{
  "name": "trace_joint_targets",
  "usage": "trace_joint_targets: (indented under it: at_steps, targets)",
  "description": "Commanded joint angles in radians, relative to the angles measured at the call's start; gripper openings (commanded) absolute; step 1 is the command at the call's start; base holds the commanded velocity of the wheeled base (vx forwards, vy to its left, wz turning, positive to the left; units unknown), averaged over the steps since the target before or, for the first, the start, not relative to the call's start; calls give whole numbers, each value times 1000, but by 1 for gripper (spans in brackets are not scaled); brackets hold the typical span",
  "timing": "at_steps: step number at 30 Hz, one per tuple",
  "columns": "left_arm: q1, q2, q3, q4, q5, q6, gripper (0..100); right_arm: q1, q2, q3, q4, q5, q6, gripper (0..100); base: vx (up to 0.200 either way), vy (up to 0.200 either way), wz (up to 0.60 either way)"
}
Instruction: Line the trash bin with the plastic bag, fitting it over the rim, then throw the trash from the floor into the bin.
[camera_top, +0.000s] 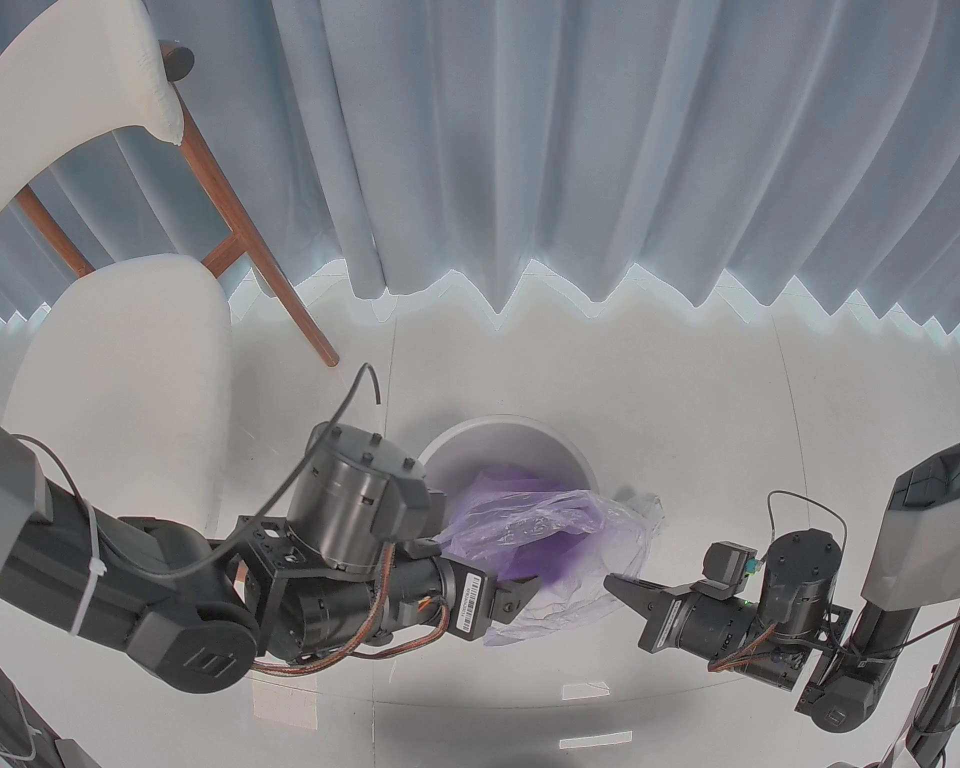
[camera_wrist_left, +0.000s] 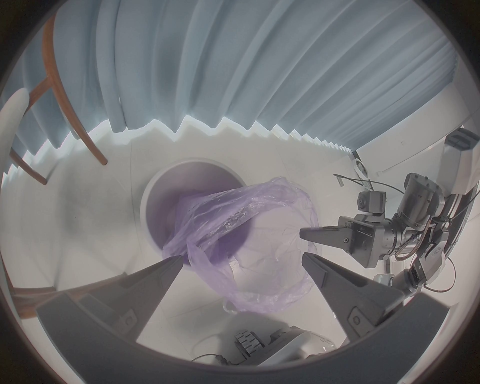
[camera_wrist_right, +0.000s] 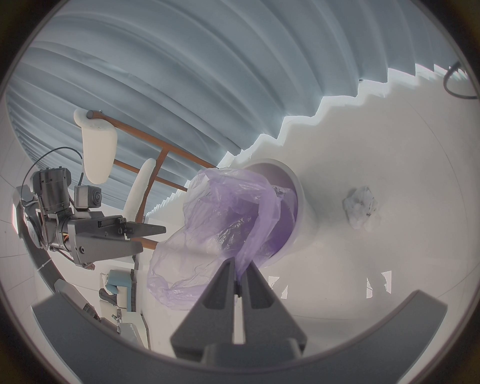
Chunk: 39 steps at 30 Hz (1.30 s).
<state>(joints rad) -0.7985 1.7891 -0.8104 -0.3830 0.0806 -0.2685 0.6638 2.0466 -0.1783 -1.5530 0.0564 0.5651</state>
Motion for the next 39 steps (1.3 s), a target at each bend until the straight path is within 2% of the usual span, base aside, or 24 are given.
trace_joint_targets:
  at_steps: [1,7,11,16,19,23,25,28,34,39]
  targets:
    - [-10,-2,20,3,1,-15,100,0,6,3,-13,0,1,0,0,0,0]
    - [-7,3,62,3,-1,-78,100,0,0,5,-13,0,1,0,0,0,0]
    - [-10,26,85,1,-4,-170,100,-4,-25,0,-13,2,1,0,0,0,0]
    - [25,49,77,-10,-9,-209,100,-6,-63,3,-13,5,4,0,0,0,0]
    - [45,45,54,-10,-15,-267,100,-6,-65,10,-13,3,2,0,0,0,0]
    - [79,3,56,-16,-15,-202,100,-6,-65,6,-13,3,1,0,0,0,0]
    - [113,-17,60,-31,-13,-107,100,-4,-69,11,-12,3,1,0,0,0,0]
    - [157,-7,63,-47,-13,-44,100,0,-68,31,-12,3,-1,0,0,0,0]
    - [216,39,51,-126,-15,-12,100,0,-69,46,-12,3,-5,0,0,0,0]
    - [222,26,119,-131,-32,35,100,-1,-62,49,-12,2,-7,0,0,0,0]
